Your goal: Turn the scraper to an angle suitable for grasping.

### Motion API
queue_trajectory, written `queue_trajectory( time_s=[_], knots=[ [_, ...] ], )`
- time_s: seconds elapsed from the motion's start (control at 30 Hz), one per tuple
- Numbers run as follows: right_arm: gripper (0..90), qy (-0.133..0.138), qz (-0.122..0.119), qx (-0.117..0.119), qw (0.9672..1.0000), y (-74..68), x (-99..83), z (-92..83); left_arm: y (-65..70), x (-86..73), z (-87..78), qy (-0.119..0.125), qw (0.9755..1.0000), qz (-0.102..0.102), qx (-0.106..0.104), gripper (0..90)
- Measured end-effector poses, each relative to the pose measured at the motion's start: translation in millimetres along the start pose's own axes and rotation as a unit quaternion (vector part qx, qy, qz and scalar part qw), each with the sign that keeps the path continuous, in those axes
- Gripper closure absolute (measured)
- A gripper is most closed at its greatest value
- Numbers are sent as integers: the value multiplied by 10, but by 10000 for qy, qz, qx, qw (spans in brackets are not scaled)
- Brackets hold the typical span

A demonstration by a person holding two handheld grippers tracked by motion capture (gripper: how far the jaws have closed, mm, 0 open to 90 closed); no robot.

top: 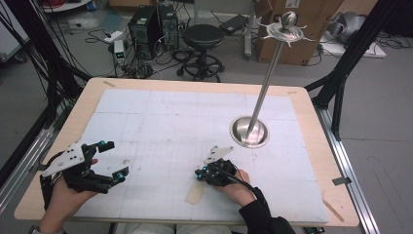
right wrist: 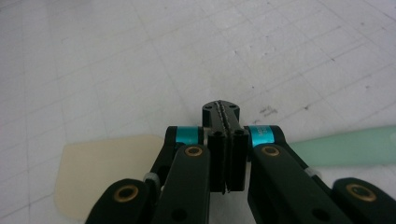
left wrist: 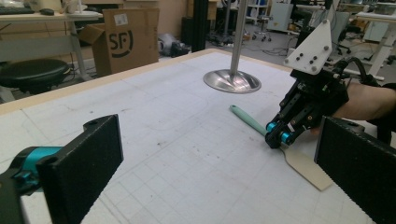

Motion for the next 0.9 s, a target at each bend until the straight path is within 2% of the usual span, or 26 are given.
queue_trajectory(
  time_s=[0.1,0.17,0.2,0.37,0.4,0.43,0.47,0.57,0.9],
  knots=[
    [898,-11,-219,-194,9996,-50,15,3,-4,4,56,-14,10000,-10,-56,18],
    [898,15,-122,-113,9999,-47,22,3,-16,7,88,-26,10000,-10,-67,17],
    [898,33,-113,25,9999,-58,26,10,-20,7,119,-46,9999,-9,-93,17],
    [898,30,-489,295,9984,-277,102,114,-21,1,166,-80,9999,-11,-146,17],
    [898,30,-489,295,9984,-277,102,114,-24,0,177,-80,9999,-14,-148,17],
    [898,10,-636,271,9976,-349,126,165,-26,0,188,-83,9998,-23,-173,17],
    [898,10,-636,271,9976,-349,126,165,-26,0,188,-83,9998,-23,-173,17],
    [900,-111,-372,494,9980,-343,108,135,-31,-2,199,-85,9998,-21,-184,17],
    [900,-181,-429,465,9978,-378,-18,-2,-37,-7,270,-87,9996,-49,-259,17]
  ],
)
Point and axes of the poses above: each handheld gripper's, and its own axes: z roughly forward along the jaws, x roughly out of its top, y roughly to its right, the point moved 1 cm from there along z, roughly forward along the jaws, and after that the axes turned 2 degrees about -x, right-handed, at the moved point
